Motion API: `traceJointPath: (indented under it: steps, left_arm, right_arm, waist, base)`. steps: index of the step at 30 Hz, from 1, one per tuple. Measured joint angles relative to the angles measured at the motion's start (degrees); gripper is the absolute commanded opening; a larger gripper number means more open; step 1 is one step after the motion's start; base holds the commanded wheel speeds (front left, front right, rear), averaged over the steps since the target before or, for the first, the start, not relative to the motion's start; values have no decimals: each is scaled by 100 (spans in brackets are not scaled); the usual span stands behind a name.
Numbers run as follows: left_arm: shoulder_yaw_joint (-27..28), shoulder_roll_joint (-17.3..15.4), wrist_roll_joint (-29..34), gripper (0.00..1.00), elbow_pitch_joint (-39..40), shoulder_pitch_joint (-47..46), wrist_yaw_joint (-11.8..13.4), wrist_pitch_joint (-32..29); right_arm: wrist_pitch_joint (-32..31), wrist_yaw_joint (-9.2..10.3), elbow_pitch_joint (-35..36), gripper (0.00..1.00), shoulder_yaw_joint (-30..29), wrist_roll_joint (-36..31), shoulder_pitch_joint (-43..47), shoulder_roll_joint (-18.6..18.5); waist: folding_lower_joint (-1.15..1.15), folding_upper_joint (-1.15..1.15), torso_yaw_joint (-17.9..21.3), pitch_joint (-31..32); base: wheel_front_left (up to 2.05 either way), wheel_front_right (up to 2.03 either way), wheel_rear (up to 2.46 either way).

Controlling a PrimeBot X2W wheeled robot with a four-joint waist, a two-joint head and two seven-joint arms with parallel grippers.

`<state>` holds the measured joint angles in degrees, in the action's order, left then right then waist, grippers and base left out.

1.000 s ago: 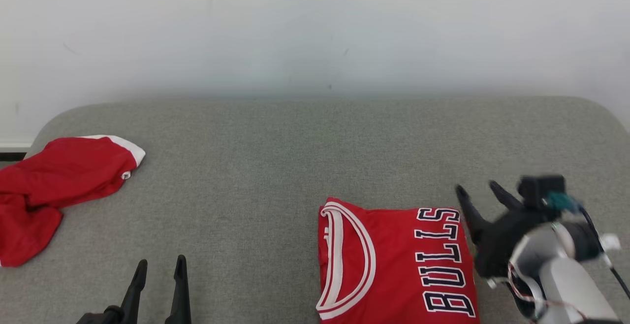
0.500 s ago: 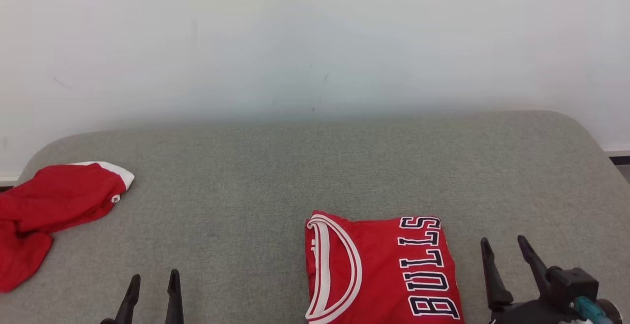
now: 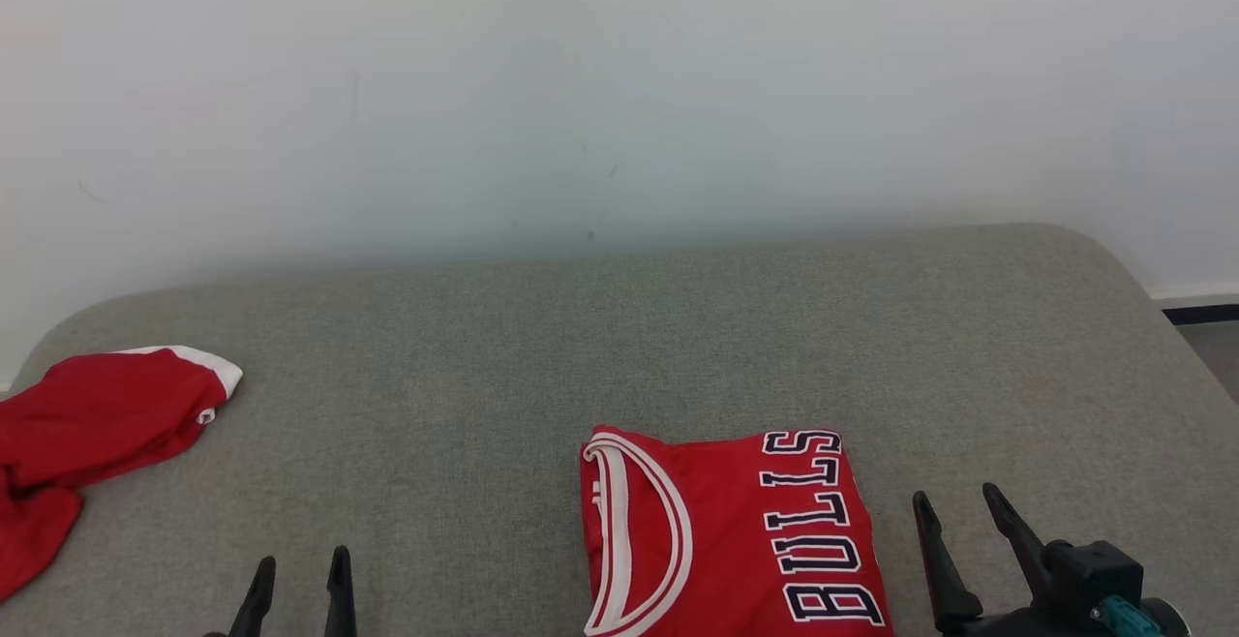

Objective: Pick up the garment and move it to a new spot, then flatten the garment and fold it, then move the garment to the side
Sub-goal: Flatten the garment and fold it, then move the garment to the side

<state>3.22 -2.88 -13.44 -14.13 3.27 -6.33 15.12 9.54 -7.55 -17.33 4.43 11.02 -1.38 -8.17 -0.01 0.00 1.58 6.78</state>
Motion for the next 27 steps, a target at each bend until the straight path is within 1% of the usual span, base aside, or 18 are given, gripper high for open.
traceJointPath:
  steps: [7,19,27]
  left_arm:
    - [3,0,19,100,-51,-47,5,-1]
    - [-63,0,33,100,9,-21,125,0]
    - [-101,0,49,100,45,19,136,-1]
  right_arm:
    - [-45,0,-158,100,36,58,-93,16]
    - [34,-1,-267,100,1,75,-125,94]
    - [49,0,-365,100,-22,46,-204,151]
  waist:
    - [0,0,23,1]
    - [0,0,-11,-37]
    - [0,0,-38,-68]
  base:
    - [0,0,0]
    - [0,0,0]
    - [0,0,0]
